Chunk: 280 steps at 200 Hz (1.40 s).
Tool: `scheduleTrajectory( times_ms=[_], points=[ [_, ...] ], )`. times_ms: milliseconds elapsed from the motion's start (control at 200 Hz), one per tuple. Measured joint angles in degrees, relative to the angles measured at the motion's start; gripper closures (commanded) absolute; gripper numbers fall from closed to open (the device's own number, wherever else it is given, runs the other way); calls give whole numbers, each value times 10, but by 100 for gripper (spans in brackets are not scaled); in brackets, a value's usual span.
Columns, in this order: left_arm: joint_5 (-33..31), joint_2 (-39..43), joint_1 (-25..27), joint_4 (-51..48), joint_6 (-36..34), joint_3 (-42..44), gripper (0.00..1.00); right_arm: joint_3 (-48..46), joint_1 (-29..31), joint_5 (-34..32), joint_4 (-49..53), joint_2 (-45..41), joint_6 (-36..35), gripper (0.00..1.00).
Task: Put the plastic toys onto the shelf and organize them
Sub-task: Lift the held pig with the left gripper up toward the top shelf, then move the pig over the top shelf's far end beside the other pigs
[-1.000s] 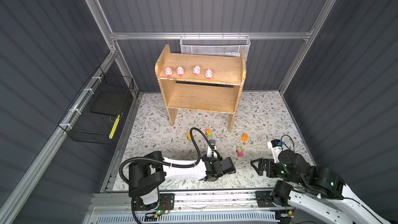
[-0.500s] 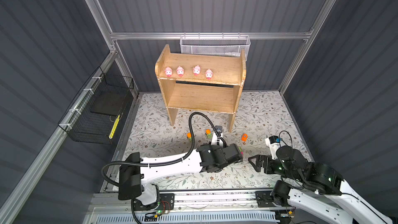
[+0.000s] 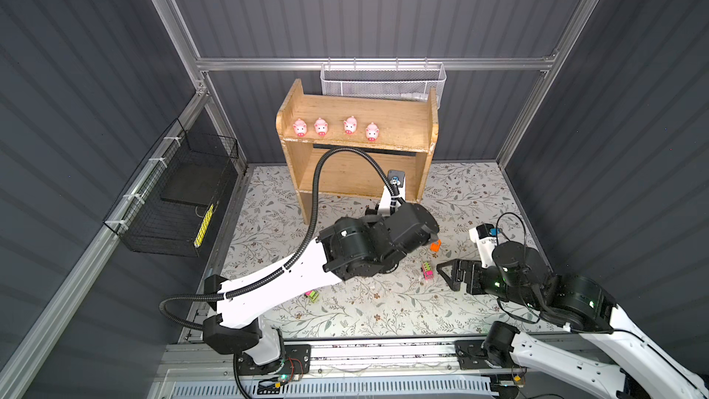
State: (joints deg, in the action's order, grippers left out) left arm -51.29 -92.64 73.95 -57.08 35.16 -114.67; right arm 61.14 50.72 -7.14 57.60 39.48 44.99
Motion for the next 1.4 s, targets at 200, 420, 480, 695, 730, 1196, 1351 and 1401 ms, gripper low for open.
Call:
scheduleTrajectory(
  times_ms=[200,420,480,695,730,1196,1351,1401],
  points=[
    [1,-63,-25,-8,-83,-135,75,49,0,-5,-9,41,-17,1],
    [1,-109,-41,11,-172,-224,74,99,0,-12,-9,75,-32,1],
    [3,-112,-48,24,-193,-231,73,115,0,-15,-8,83,-36,1],
    [44,-129,-109,55,-230,-264,73,177,0,-34,7,95,-54,1],
    [54,-136,-120,60,-232,-272,73,191,0,-38,12,99,-57,1],
    [168,-205,-199,94,-236,-309,74,332,-5,-71,45,164,-111,1],
    [185,-213,-200,107,-239,-339,73,332,-15,-73,54,167,-115,1],
    [190,-214,-201,112,-240,-346,73,332,-19,-74,57,165,-115,1]
  ],
)
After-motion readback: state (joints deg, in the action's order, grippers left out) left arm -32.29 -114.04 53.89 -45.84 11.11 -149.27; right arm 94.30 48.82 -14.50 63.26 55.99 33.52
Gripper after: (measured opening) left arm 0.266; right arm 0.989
